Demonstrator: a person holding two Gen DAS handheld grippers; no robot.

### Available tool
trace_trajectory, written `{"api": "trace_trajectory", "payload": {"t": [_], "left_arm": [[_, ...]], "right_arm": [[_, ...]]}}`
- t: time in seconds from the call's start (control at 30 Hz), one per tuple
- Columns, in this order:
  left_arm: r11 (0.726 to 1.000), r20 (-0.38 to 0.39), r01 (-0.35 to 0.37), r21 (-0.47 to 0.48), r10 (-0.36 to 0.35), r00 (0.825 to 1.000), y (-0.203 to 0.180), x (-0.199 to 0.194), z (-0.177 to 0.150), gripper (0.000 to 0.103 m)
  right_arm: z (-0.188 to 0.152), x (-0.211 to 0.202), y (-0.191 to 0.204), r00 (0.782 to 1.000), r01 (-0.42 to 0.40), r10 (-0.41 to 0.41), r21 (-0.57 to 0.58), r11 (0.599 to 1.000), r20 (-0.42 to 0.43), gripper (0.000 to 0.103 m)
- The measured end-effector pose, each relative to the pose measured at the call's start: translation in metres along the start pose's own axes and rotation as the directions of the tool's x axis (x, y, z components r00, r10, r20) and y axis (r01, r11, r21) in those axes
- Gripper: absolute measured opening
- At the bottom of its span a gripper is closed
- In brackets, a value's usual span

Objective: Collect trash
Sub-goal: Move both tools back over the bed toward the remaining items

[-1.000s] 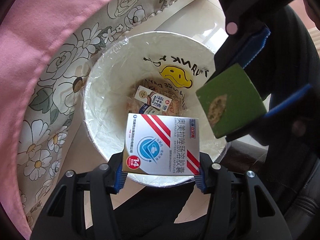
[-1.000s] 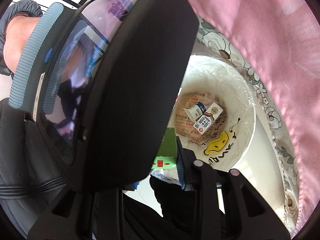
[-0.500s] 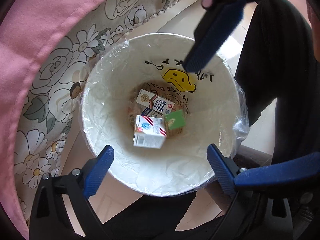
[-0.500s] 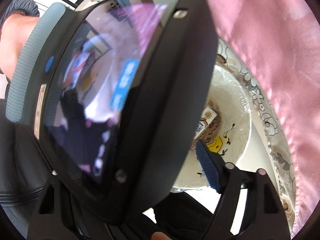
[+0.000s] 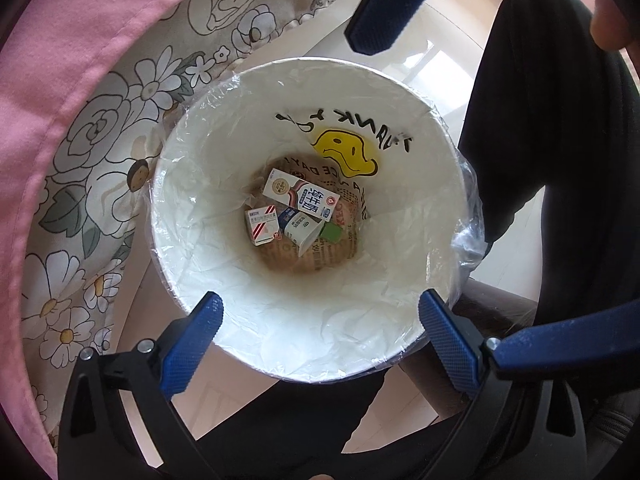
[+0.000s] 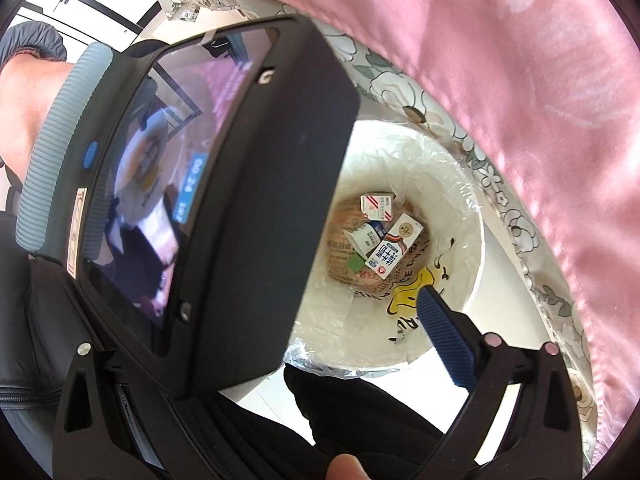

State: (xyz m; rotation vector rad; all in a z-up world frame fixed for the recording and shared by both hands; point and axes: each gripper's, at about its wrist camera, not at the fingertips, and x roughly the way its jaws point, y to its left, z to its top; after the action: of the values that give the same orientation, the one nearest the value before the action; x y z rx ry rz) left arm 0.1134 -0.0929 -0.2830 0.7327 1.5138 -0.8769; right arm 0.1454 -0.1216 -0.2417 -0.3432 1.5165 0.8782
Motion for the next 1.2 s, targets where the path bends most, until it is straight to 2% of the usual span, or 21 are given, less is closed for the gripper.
{"api": "trace_trajectory", "payload": {"t": [0.17, 0.4, 0.6, 0.73, 0.9, 0.93, 1.03, 1.1, 1.13, 1.2], "left_arm": [[1.0, 0.004, -0.014, -0.006, 0.014, 1.0, -0.002, -0.009, -0.004, 0.1], [0.998, 0.051, -0.035, -0.049, 0.038, 0.998, 0.0, -0.026, -0.009, 0.099], [0.996, 0.116, -0.064, -0.056, 0.07, 0.991, 0.001, -0.052, -0.016, 0.1], [0.994, 0.174, -0.1, -0.051, 0.107, 0.979, 0.007, -0.08, -0.022, 0.099], [0.977, 0.253, -0.209, -0.036, 0.211, 0.944, 0.023, -0.122, -0.023, 0.099], [0.976, 0.277, -0.212, -0.042, 0.215, 0.936, 0.028, -0.133, -0.023, 0.099], [0.965, 0.335, -0.231, -0.122, 0.259, 0.906, 0.049, -0.167, -0.017, 0.099], [0.962, 0.381, -0.218, -0.163, 0.265, 0.886, 0.062, -0.193, -0.013, 0.099], [0.959, 0.4, -0.211, -0.19, 0.272, 0.875, 0.069, -0.205, -0.011, 0.099], [0.96, 0.429, -0.19, -0.208, 0.264, 0.864, 0.082, -0.227, -0.006, 0.099]], "right_arm": [[0.001, -0.002, -0.008, 1.0, 0.013, -0.013, 0.011, 1.0, 0.02, 0.096], [-0.015, -0.031, -0.002, 0.995, 0.06, -0.061, 0.008, 0.998, 0.083, 0.096], [-0.029, -0.063, 0.008, 0.971, 0.146, -0.129, -0.071, 0.987, 0.2, 0.096], [-0.044, -0.098, 0.011, 0.951, 0.174, -0.14, -0.106, 0.979, 0.275, 0.096], [-0.054, -0.149, 0.004, 0.908, 0.264, -0.22, -0.08, 0.961, 0.355, 0.096], [-0.052, -0.16, 0.002, 0.898, 0.284, -0.242, -0.063, 0.957, 0.366, 0.096], [-0.056, -0.202, -0.015, 0.863, 0.261, -0.252, 0.042, 0.964, 0.438, 0.096], [-0.059, -0.228, -0.027, 0.836, 0.232, -0.267, 0.131, 0.964, 0.48, 0.096], [-0.062, -0.239, -0.033, 0.831, 0.202, -0.249, 0.147, 0.968, 0.498, 0.096], [-0.064, -0.256, -0.038, 0.815, 0.213, -0.269, 0.166, 0.963, 0.513, 0.096]]}}
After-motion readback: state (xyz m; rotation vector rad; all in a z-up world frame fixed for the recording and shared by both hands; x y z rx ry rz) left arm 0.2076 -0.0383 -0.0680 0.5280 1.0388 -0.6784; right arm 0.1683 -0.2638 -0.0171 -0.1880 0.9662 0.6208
